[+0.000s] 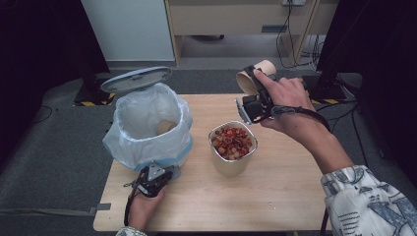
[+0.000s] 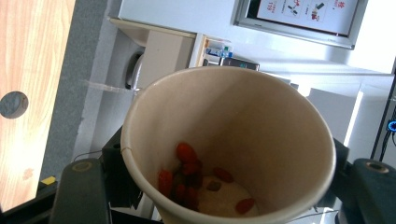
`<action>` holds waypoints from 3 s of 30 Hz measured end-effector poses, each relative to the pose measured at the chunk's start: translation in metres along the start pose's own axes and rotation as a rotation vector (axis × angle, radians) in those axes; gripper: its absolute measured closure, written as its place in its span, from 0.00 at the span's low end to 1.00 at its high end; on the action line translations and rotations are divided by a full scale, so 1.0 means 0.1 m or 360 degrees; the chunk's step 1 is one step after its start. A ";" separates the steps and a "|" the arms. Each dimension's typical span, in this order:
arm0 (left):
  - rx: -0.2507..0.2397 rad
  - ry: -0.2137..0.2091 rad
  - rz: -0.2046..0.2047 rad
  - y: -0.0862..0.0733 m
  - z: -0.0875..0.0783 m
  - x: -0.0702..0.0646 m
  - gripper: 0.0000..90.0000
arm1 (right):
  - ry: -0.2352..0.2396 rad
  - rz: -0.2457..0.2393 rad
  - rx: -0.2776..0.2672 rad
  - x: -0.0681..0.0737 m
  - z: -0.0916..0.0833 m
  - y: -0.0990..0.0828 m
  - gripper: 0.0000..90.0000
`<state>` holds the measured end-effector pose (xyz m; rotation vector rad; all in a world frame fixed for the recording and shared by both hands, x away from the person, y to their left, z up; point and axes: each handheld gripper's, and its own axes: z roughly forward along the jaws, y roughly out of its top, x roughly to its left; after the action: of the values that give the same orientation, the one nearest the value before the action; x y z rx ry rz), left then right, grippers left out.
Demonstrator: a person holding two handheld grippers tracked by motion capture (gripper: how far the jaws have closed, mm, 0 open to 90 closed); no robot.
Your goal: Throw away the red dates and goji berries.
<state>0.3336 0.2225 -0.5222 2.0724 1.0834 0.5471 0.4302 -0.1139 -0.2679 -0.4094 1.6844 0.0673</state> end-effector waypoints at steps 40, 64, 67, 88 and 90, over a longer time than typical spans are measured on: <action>0.0001 -0.0002 -0.0004 0.00 0.00 0.00 0.99 | 0.0110 0.0522 -0.0079 0.13 0.14 -0.18 0.33; -0.0007 -0.0007 -0.0013 -0.01 0.00 0.01 0.99 | 0.0302 0.1127 -0.0230 0.10 0.22 -0.60 0.33; -0.0007 -0.0007 -0.0013 -0.01 0.00 0.01 0.99 | 0.0325 0.1179 -0.0237 0.13 0.24 -0.64 0.33; -0.0007 -0.0010 -0.0013 -0.01 0.00 0.01 0.99 | 0.0451 0.1538 -0.0344 0.20 0.34 -0.81 0.33; -0.0007 -0.0009 -0.0012 -0.01 0.00 0.01 0.99 | 0.0459 0.1568 -0.0340 0.23 0.36 -0.84 0.33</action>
<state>0.3337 0.2234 -0.5226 2.0641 1.0853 0.5391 0.4877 -0.1878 -0.2796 0.3060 2.0289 0.9518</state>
